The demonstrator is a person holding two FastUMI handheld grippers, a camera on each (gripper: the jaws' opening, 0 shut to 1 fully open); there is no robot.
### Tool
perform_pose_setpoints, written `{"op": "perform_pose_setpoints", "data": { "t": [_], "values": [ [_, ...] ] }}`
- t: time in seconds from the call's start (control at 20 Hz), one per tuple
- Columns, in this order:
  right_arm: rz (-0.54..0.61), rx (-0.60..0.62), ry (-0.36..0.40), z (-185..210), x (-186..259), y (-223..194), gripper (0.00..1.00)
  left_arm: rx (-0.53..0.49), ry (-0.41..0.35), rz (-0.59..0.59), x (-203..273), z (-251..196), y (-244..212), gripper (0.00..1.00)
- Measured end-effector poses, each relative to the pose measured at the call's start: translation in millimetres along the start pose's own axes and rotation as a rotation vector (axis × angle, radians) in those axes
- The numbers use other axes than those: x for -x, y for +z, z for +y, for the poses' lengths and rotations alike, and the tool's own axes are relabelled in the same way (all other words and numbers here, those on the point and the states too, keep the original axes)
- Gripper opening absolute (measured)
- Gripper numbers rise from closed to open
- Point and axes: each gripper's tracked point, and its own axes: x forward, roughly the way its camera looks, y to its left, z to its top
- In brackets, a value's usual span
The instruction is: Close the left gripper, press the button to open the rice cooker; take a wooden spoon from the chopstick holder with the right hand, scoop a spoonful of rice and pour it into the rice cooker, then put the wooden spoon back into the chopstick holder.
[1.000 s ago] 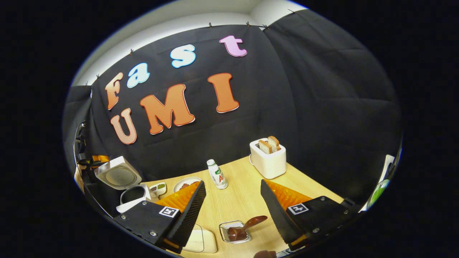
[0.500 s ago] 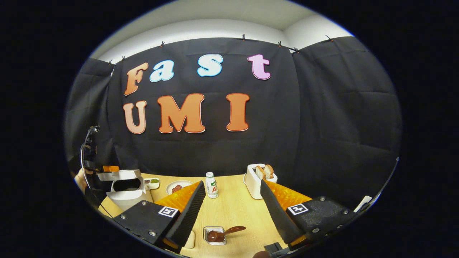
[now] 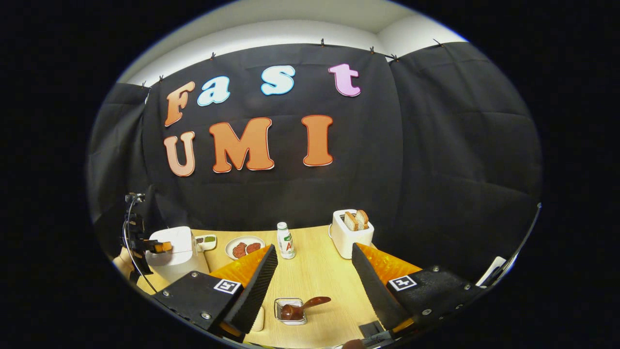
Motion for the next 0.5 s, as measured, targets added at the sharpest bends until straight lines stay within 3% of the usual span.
{"op": "perform_pose_setpoints", "data": {
  "t": [0.1,0.15,0.5],
  "values": [
    [0.02,-0.01,-0.002,-2,0,-8,1.0,0.008,-0.003,0.009,-1,-1,-6,1.0],
    [0.025,-0.014,-0.003,-2,-1,-11,0.95,0.019,-0.014,0.008,0,-2,-6,1.0],
    [0.029,0.005,0.006,5,-7,-14,0.95,-0.006,-0.046,0.025,19,-4,6,1.0]
  ]
}}
